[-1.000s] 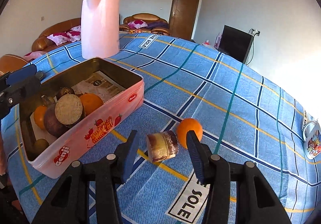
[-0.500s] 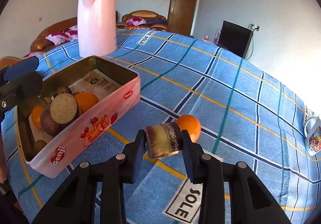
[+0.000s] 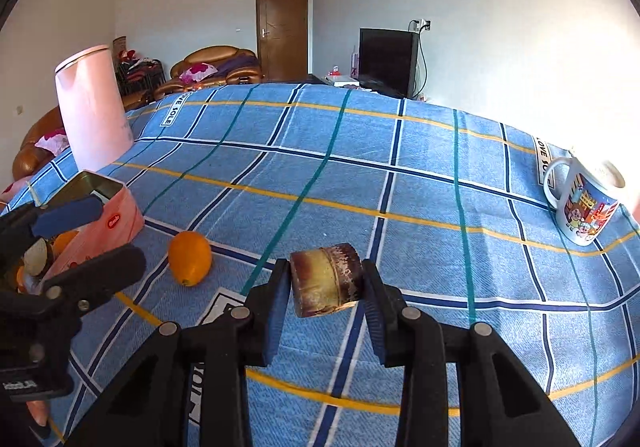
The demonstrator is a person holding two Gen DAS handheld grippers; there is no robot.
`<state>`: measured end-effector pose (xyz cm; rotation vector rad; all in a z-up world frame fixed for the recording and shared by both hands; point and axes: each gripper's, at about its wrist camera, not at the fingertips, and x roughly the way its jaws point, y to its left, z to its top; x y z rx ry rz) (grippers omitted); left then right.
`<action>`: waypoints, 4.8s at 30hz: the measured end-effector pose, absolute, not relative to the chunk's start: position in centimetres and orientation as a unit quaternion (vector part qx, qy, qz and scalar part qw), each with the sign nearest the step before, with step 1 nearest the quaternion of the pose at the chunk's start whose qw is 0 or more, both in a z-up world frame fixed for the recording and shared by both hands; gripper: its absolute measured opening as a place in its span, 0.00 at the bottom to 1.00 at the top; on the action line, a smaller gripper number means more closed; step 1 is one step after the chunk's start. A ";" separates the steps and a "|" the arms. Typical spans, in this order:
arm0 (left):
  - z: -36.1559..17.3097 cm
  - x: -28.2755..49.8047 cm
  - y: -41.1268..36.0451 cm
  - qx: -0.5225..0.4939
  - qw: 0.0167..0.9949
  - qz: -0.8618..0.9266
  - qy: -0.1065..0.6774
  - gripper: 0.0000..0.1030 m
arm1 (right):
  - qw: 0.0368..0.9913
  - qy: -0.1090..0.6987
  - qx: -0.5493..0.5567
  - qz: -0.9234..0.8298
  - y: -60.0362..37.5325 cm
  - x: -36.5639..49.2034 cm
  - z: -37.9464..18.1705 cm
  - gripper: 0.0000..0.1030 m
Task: Organize fruits
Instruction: 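Grasp another small orange with the left tool while the right tool holds the jar, then carry the jar and orange toward the pink tin, then lower the jar and orange into the tin and open both tools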
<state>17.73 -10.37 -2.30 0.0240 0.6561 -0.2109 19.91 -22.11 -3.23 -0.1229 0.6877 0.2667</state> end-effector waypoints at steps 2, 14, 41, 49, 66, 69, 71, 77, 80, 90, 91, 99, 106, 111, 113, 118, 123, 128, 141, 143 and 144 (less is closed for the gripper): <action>-2.9 18.9 -10.9 0.010 0.937 -0.099 0.335 0.74 | 0.932 0.332 -0.058 0.130 -22.4 19.9 -3.1 0.36; -6.5 23.0 -11.8 0.002 0.894 -0.112 0.433 0.43 | 0.933 0.327 -0.053 0.143 -22.5 19.9 -3.2 0.36; -3.0 19.4 -11.3 0.003 0.943 -0.116 0.313 0.36 | 0.953 0.245 -0.026 0.177 -23.5 17.3 -1.6 0.36; -2.5 18.5 -11.2 0.007 0.952 -0.110 0.285 0.36 | 0.957 0.225 -0.027 0.178 -23.6 16.7 -1.3 0.36; -1.7 16.6 -11.0 0.012 0.965 -0.100 0.240 0.36 | 0.966 0.184 -0.028 0.177 -24.0 15.3 -0.8 0.36; -1.5 16.2 -10.9 0.013 0.968 -0.097 0.231 0.36 | 0.968 0.178 -0.028 0.177 -24.0 15.1 -0.7 0.36; -1.4 15.9 -10.9 0.013 0.970 -0.095 0.224 0.36 | 0.969 0.173 -0.030 0.176 -24.1 14.9 -0.7 0.36; -1.3 14.7 -10.5 0.013 0.973 -0.093 0.210 0.36 | 0.968 0.170 -0.027 0.182 -23.9 14.2 -0.6 0.36; -1.2 13.9 -10.0 0.009 0.974 -0.093 0.205 0.36 | 0.968 0.169 -0.030 0.184 -23.6 13.5 -0.6 0.36; -0.9 10.9 -6.4 -0.007 0.976 -0.081 0.201 0.36 | 0.958 0.181 -0.035 0.221 -20.6 12.4 -0.5 0.36; -0.8 10.5 -5.9 -0.008 0.977 -0.078 0.200 0.36 | 0.956 0.181 -0.036 0.227 -20.1 12.2 -0.3 0.36; -0.3 8.5 -1.9 -0.019 0.980 -0.044 0.193 0.36 | 0.945 0.175 -0.046 0.273 -16.1 11.4 1.0 0.36; -0.5 7.6 1.3 -0.033 0.979 -0.022 0.199 0.36 | 0.936 0.175 -0.058 0.301 -12.8 11.7 1.6 0.36; -0.8 7.3 3.4 -0.044 0.978 -0.001 0.204 0.36 | 0.928 0.177 -0.071 0.320 -10.3 11.6 1.7 0.36; -0.9 7.3 4.2 -0.047 0.977 0.005 0.207 0.36 | 0.925 0.178 -0.077 0.326 -9.2 11.6 1.6 0.36; -1.2 7.0 5.8 -0.057 0.976 0.013 0.212 0.36 | 0.917 0.187 -0.086 0.341 -7.1 11.6 1.3 0.36; -1.7 7.0 7.0 -0.066 0.974 0.017 0.218 0.36 | 0.912 0.195 -0.100 0.347 -5.3 11.8 0.9 0.36; -2.3 7.2 7.8 -0.074 0.971 0.016 0.228 0.36 | 0.907 0.211 -0.101 0.349 -4.3 12.7 0.5 0.36; -3.3 7.2 9.4 -0.093 0.965 0.010 0.244 0.36 | 0.895 0.252 -0.122 0.348 -1.0 13.8 -0.8 0.36; -3.4 7.2 9.4 -0.093 0.965 0.010 0.246 0.36 | 0.893 0.257 -0.123 0.347 -0.7 14.0 -1.1 0.36; -3.5 7.2 9.4 -0.094 0.964 0.009 0.247 0.36 | 0.893 0.260 -0.124 0.347 -0.5 14.1 -1.2 0.36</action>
